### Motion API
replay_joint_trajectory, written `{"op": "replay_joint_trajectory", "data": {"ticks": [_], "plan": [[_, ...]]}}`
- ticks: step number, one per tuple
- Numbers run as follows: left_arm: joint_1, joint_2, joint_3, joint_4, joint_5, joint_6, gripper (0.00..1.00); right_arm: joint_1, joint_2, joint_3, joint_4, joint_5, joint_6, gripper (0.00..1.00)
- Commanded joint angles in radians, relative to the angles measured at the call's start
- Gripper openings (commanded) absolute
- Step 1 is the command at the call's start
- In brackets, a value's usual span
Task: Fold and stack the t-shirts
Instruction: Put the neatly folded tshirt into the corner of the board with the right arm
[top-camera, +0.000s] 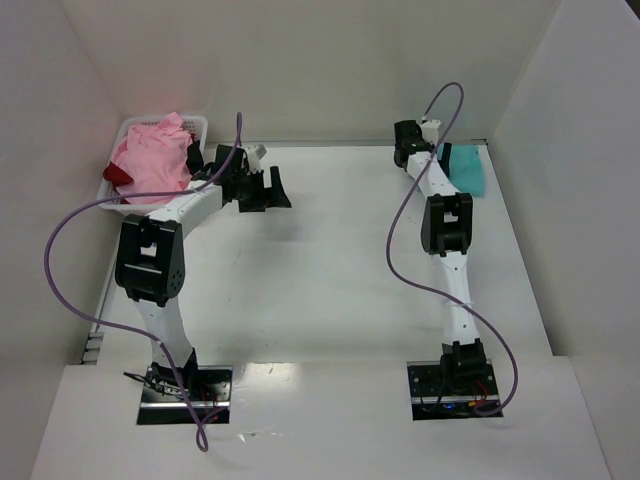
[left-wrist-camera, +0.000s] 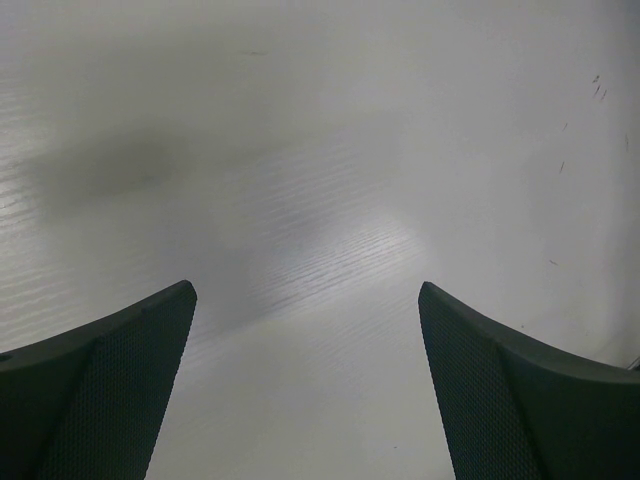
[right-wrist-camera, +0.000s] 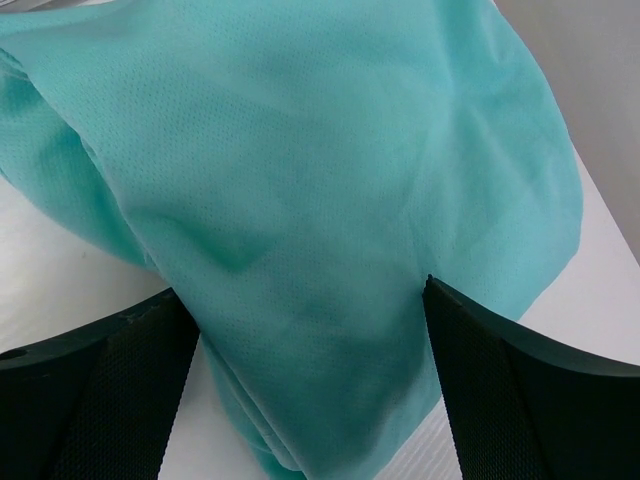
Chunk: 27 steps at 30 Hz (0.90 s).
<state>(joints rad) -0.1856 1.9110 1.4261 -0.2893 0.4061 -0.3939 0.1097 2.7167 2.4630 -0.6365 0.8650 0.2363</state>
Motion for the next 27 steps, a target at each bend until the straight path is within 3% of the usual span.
{"op": "replay_joint_trajectory", "data": {"ticks": [1, 25, 27], "plan": [[0.006, 0.014, 0.040, -0.004, 0.023, 0.020, 1.00, -0.033, -0.018, -0.079, -0.032, -0.021, 0.005, 0.94], [0.006, 0.051, 0.079, -0.013, 0.033, 0.020, 1.00, -0.148, -0.078, -0.118, 0.024, -0.227, -0.123, 1.00], [0.006, 0.051, 0.088, -0.013, 0.033, 0.020, 1.00, -0.148, -0.135, -0.185, 0.052, -0.276, -0.123, 1.00]]}}
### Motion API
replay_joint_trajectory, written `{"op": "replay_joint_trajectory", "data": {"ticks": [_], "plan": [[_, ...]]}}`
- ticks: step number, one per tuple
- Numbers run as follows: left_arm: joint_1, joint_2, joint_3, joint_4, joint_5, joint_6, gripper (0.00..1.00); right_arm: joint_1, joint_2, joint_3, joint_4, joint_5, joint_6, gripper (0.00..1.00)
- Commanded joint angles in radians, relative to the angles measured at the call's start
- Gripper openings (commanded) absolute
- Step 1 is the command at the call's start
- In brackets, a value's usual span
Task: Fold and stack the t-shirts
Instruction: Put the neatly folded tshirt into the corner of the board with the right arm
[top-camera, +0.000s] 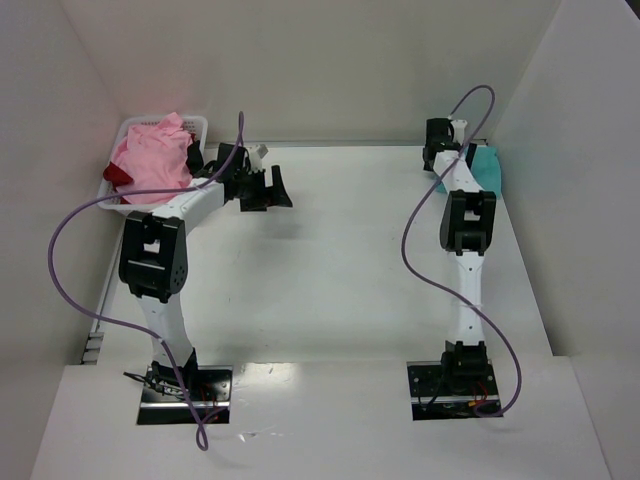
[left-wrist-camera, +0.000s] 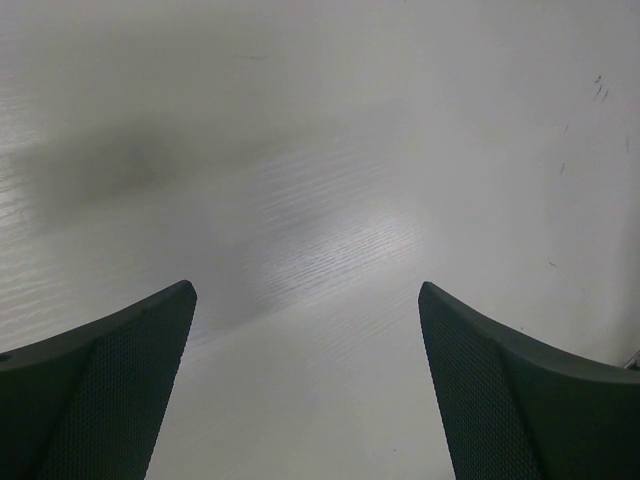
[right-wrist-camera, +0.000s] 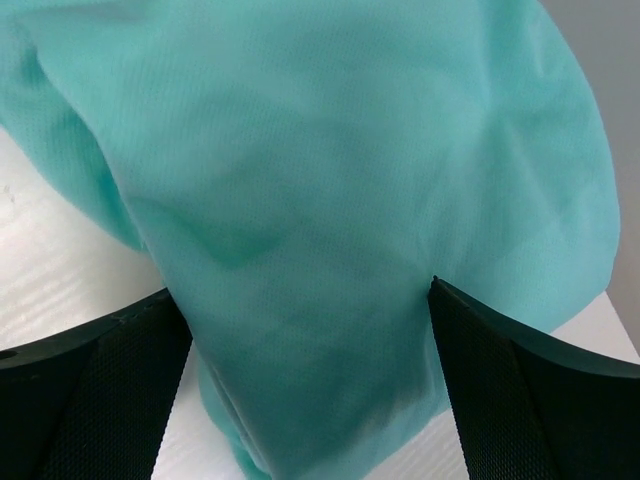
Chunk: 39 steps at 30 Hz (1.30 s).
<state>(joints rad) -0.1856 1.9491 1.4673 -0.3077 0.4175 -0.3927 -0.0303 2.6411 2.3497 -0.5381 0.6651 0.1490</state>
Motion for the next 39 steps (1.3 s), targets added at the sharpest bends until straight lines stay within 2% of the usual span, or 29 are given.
{"op": "replay_joint_trajectory", "data": {"ticks": [1, 3, 7, 14, 23, 27, 31, 36, 38, 39], "plan": [[0.006, 0.013, 0.047, 0.005, 0.021, 0.018, 1.00, -0.008, -0.075, -0.090, -0.046, -0.094, -0.035, 1.00], [0.006, 0.013, 0.047, 0.005, 0.021, 0.018, 1.00, 0.003, -0.105, -0.101, -0.055, -0.131, -0.025, 1.00], [0.006, 0.004, 0.047, 0.015, 0.021, 0.009, 1.00, 0.012, -0.222, -0.122, -0.065, -0.353, 0.003, 1.00], [0.006, -0.044, -0.005, 0.050, 0.021, -0.002, 1.00, 0.012, -0.469, -0.315, 0.018, -0.475, 0.004, 1.00], [0.006, -0.082, -0.032, 0.061, 0.021, -0.012, 1.00, -0.049, -0.549, -0.510, -0.056, -0.290, 0.075, 1.00], [0.006, -0.082, -0.032, 0.070, 0.021, -0.012, 1.00, -0.138, -0.560, -0.586, -0.065, -0.233, 0.147, 1.00], [0.006, -0.082, -0.032, 0.070, 0.021, -0.012, 1.00, -0.227, -0.560, -0.621, -0.065, -0.286, 0.210, 0.87], [0.006, -0.091, -0.051, 0.079, 0.021, -0.012, 1.00, -0.227, -0.569, -0.632, -0.014, -0.236, 0.221, 0.68], [0.006, -0.102, -0.062, 0.090, 0.021, -0.021, 1.00, -0.227, -0.547, -0.632, -0.005, -0.225, 0.221, 0.59], [0.006, -0.102, -0.062, 0.090, 0.021, -0.021, 1.00, -0.227, -0.524, -0.623, -0.005, -0.225, 0.231, 0.50]]}}
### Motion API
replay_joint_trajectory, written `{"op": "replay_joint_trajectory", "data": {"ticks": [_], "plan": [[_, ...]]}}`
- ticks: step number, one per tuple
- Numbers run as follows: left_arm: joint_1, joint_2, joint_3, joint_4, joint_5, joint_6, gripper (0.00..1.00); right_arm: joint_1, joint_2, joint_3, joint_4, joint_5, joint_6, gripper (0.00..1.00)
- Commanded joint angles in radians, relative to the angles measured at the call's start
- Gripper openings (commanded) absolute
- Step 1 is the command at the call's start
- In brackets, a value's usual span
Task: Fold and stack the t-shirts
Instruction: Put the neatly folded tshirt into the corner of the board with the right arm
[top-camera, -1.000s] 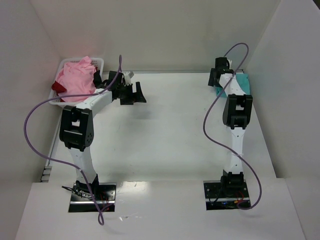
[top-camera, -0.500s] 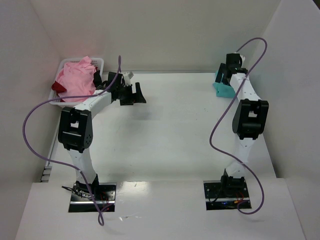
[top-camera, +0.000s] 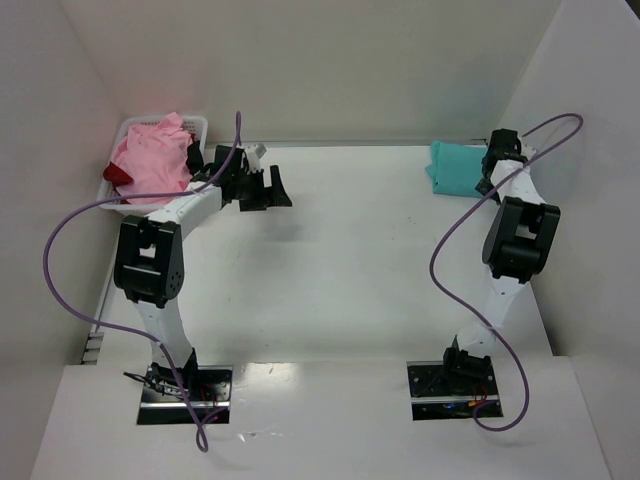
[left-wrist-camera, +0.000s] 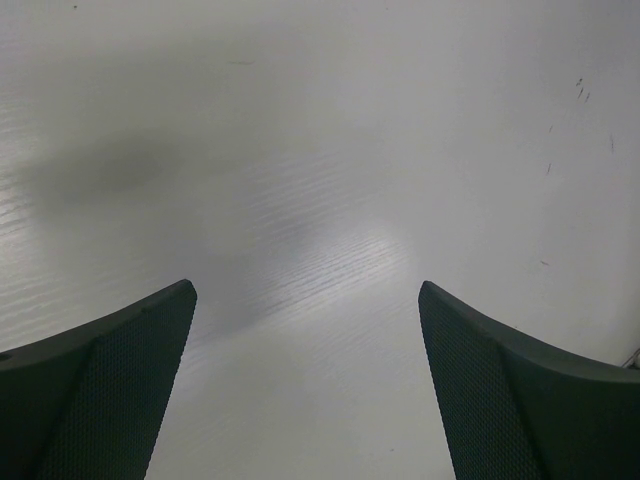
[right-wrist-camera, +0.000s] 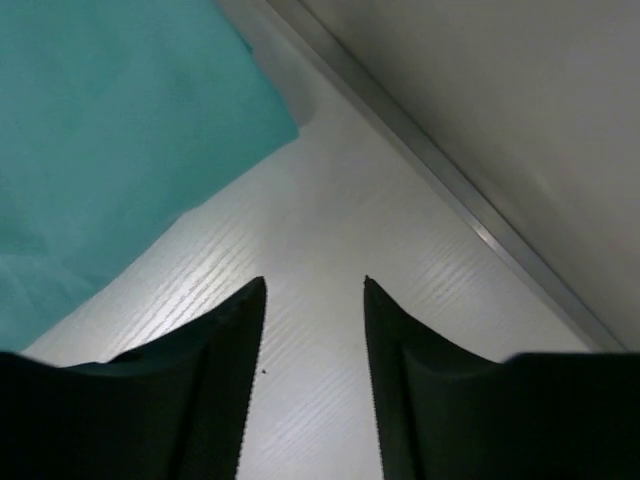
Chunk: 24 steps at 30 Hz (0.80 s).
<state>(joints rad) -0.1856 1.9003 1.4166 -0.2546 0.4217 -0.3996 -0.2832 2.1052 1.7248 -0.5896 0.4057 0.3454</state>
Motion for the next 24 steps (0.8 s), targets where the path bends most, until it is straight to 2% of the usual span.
{"op": "replay_joint_trajectory", "data": {"ticks": [1, 2, 4, 10, 16, 24], "plan": [[0.006, -0.053, -0.021, 0.037, 0.017, -0.015, 1.00, 0.026, 0.022, 0.002, 0.037, 0.035, 0.035, 0.47], [0.006, -0.053, -0.021, 0.037, 0.006, -0.015, 1.00, 0.026, 0.032, 0.002, 0.037, 0.035, 0.035, 0.44], [0.006, -0.063, -0.021, 0.037, 0.006, -0.015, 1.00, 0.026, 0.044, 0.002, 0.037, 0.044, 0.044, 0.30], [0.006, -0.063, -0.030, 0.037, -0.003, -0.024, 1.00, 0.026, 0.065, -0.031, 0.069, 0.094, 0.044, 0.18], [0.006, -0.072, -0.030, 0.028, -0.014, -0.024, 1.00, 0.026, 0.111, 0.007, 0.079, 0.166, 0.035, 0.16], [0.006, -0.069, -0.027, 0.005, -0.008, -0.004, 1.00, 0.026, 0.202, 0.102, 0.059, 0.211, 0.006, 0.19]]}}
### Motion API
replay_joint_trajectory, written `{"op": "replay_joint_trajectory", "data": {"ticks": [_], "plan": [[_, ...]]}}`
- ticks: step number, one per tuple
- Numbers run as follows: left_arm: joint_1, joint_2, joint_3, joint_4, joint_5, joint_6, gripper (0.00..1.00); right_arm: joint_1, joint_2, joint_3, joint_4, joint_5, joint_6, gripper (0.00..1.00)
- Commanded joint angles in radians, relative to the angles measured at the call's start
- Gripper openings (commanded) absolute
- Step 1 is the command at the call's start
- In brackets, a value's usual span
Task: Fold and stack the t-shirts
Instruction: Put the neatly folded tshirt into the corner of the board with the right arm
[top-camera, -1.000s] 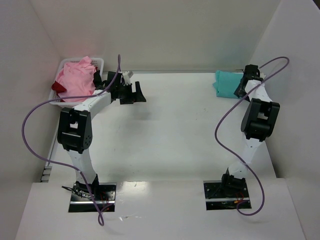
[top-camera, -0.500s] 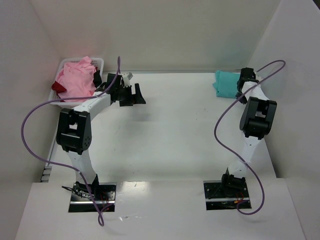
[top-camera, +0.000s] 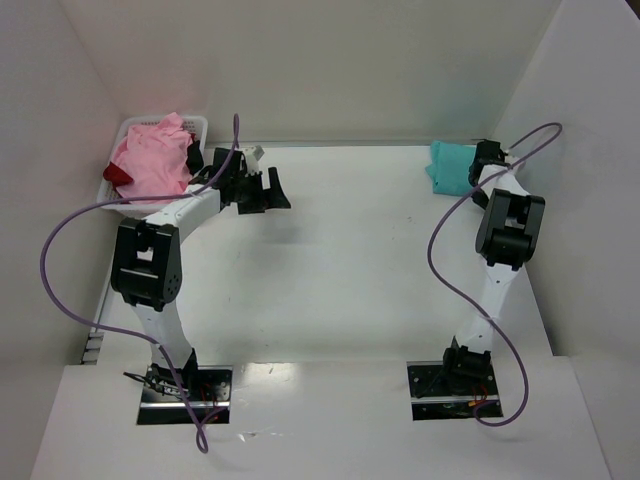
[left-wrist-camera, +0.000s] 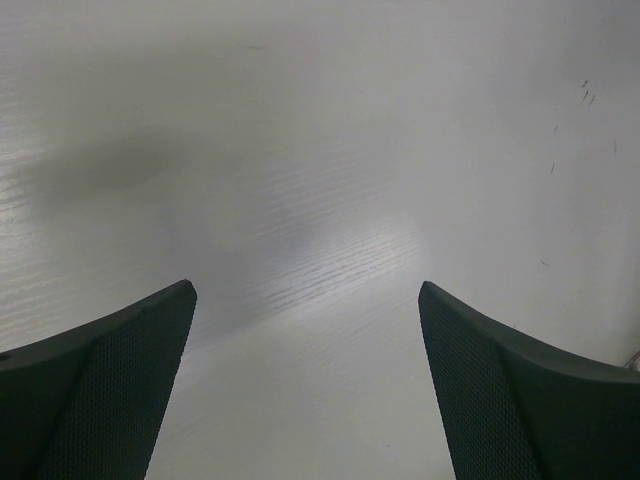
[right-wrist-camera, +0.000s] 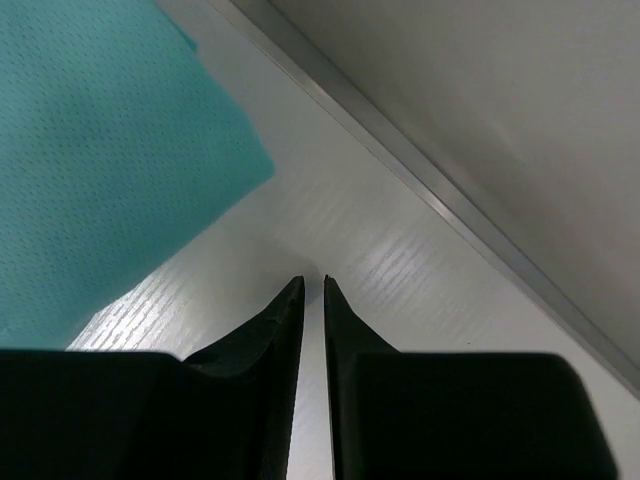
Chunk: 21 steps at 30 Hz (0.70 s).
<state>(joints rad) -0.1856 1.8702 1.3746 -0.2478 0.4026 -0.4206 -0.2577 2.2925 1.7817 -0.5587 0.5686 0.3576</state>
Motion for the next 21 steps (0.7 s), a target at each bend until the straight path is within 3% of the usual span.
{"op": "replay_joint_trajectory", "data": {"ticks": [1, 21], "plan": [[0.006, -0.039, 0.015, -0.002, 0.012, 0.017, 1.00, 0.000, 0.025, 0.045, 0.028, 0.048, -0.006, 0.19], [0.006, -0.080, 0.004, -0.033, 0.012, 0.036, 1.00, 0.000, 0.051, 0.172, 0.083, 0.004, -0.062, 0.28]]}}
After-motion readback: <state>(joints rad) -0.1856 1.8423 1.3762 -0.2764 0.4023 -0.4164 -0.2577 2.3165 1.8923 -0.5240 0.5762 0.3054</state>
